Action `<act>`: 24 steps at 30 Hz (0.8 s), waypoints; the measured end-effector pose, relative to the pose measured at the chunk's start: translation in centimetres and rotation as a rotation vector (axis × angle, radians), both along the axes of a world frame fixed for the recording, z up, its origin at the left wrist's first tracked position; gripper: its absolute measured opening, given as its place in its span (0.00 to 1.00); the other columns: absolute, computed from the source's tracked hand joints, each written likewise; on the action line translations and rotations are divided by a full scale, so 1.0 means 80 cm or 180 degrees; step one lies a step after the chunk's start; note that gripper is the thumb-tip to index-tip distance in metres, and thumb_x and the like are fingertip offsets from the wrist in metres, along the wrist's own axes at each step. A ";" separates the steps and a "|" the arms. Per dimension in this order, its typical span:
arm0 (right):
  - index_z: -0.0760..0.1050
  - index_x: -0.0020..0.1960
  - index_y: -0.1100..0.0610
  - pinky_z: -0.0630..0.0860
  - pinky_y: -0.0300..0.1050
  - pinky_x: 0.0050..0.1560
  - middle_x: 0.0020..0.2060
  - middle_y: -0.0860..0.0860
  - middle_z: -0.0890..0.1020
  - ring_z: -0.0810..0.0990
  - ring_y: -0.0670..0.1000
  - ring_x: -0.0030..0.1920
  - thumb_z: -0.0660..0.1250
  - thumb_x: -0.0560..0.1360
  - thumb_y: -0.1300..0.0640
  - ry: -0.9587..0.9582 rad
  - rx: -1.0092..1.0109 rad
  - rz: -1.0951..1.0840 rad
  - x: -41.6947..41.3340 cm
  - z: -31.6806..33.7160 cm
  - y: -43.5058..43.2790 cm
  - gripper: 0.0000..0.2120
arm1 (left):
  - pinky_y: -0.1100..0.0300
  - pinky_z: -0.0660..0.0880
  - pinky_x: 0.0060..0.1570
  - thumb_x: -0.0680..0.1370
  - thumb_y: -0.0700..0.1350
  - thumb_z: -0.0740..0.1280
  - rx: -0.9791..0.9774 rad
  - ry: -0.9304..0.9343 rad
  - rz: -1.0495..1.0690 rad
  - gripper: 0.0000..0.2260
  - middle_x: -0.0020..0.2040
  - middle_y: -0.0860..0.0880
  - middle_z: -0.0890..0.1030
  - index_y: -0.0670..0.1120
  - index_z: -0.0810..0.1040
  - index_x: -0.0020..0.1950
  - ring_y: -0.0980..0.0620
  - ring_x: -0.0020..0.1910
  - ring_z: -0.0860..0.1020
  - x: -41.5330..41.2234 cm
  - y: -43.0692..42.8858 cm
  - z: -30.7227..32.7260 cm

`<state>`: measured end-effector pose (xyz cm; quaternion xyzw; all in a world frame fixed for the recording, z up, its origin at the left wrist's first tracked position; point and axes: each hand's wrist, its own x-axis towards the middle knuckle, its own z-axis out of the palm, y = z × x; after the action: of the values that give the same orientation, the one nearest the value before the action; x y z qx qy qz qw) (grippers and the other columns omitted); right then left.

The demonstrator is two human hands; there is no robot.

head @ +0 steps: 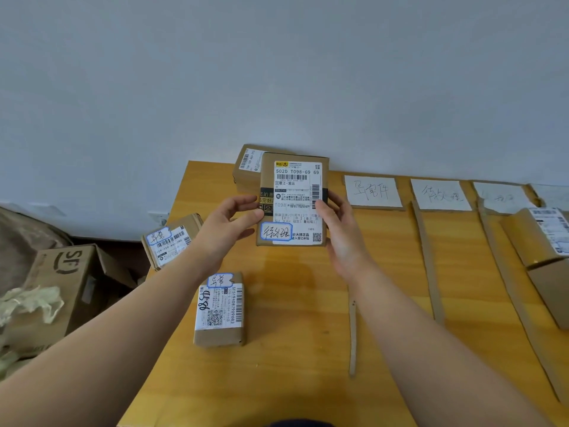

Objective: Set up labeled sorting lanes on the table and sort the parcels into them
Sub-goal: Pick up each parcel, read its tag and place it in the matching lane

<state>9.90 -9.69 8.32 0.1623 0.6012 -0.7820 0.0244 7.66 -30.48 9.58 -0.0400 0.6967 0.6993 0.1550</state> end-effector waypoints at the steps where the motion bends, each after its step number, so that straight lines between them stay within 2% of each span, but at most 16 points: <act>1: 0.71 0.60 0.43 0.80 0.54 0.48 0.59 0.50 0.80 0.83 0.48 0.53 0.69 0.75 0.52 0.0003 0.0005 -0.0004 0.000 0.000 0.001 0.16 | 0.45 0.74 0.62 0.71 0.47 0.72 0.0000 0.0008 0.0006 0.16 0.60 0.49 0.80 0.52 0.77 0.58 0.49 0.60 0.79 0.000 0.001 0.000; 5: 0.71 0.60 0.44 0.79 0.47 0.43 0.60 0.51 0.81 0.83 0.48 0.53 0.70 0.74 0.51 -0.0007 0.0000 -0.0015 0.001 -0.001 0.002 0.16 | 0.44 0.74 0.62 0.74 0.44 0.71 -0.0044 0.0008 0.0029 0.13 0.60 0.49 0.80 0.52 0.77 0.58 0.49 0.60 0.79 0.000 0.003 0.002; 10: 0.69 0.68 0.53 0.81 0.50 0.48 0.60 0.53 0.80 0.83 0.51 0.54 0.73 0.68 0.48 -0.0011 -0.0030 0.0007 0.004 -0.002 0.007 0.31 | 0.46 0.73 0.63 0.74 0.44 0.72 0.0003 0.0015 -0.0074 0.13 0.60 0.47 0.79 0.53 0.76 0.57 0.47 0.60 0.78 0.000 0.014 0.007; 12: 0.69 0.68 0.53 0.81 0.49 0.47 0.60 0.53 0.80 0.84 0.51 0.53 0.74 0.70 0.51 -0.0020 -0.0065 0.0025 0.006 -0.001 0.011 0.30 | 0.46 0.71 0.65 0.69 0.49 0.74 0.0043 -0.0049 -0.0209 0.17 0.62 0.44 0.77 0.59 0.74 0.55 0.45 0.61 0.77 0.000 0.021 0.012; 14: 0.69 0.67 0.54 0.81 0.45 0.44 0.60 0.54 0.80 0.84 0.49 0.51 0.72 0.73 0.56 -0.0029 -0.0172 -0.0021 0.009 0.001 0.016 0.25 | 0.43 0.68 0.67 0.64 0.54 0.75 0.0097 -0.0201 -0.0358 0.16 0.64 0.44 0.77 0.63 0.74 0.48 0.45 0.63 0.76 0.001 0.027 0.018; 16: 0.69 0.67 0.53 0.81 0.44 0.44 0.60 0.55 0.80 0.84 0.49 0.51 0.70 0.74 0.58 -0.0037 -0.0235 -0.0048 0.010 0.004 0.023 0.23 | 0.43 0.68 0.66 0.66 0.53 0.74 0.0157 -0.0299 -0.0461 0.15 0.60 0.45 0.80 0.60 0.72 0.47 0.45 0.60 0.78 -0.001 0.035 0.020; 19: 0.70 0.66 0.53 0.81 0.48 0.48 0.60 0.54 0.80 0.84 0.50 0.53 0.71 0.73 0.57 -0.0056 -0.0217 -0.0078 0.013 0.009 0.038 0.23 | 0.48 0.73 0.56 0.76 0.43 0.69 0.0311 -0.0393 -0.0392 0.11 0.48 0.48 0.84 0.51 0.66 0.48 0.49 0.48 0.81 -0.004 0.055 0.021; 21: 0.70 0.66 0.53 0.81 0.51 0.52 0.59 0.54 0.81 0.83 0.52 0.54 0.72 0.73 0.57 -0.0058 -0.0213 -0.0134 0.017 0.012 0.051 0.23 | 0.48 0.75 0.53 0.77 0.42 0.68 0.0274 -0.0427 -0.0344 0.10 0.50 0.46 0.83 0.49 0.65 0.48 0.50 0.45 0.80 -0.004 0.072 0.024; 24: 0.70 0.66 0.54 0.81 0.45 0.47 0.57 0.53 0.82 0.84 0.50 0.52 0.71 0.73 0.56 -0.0057 -0.0102 -0.0202 0.025 0.016 0.078 0.22 | 0.46 0.75 0.54 0.76 0.43 0.69 0.0216 -0.0413 -0.0309 0.12 0.55 0.42 0.81 0.48 0.66 0.50 0.48 0.47 0.81 -0.005 0.100 0.021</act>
<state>11.90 -3.43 9.56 0.1878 0.5829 -0.7905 0.0076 7.23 -22.52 11.26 -0.0461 0.6622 0.7101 0.2347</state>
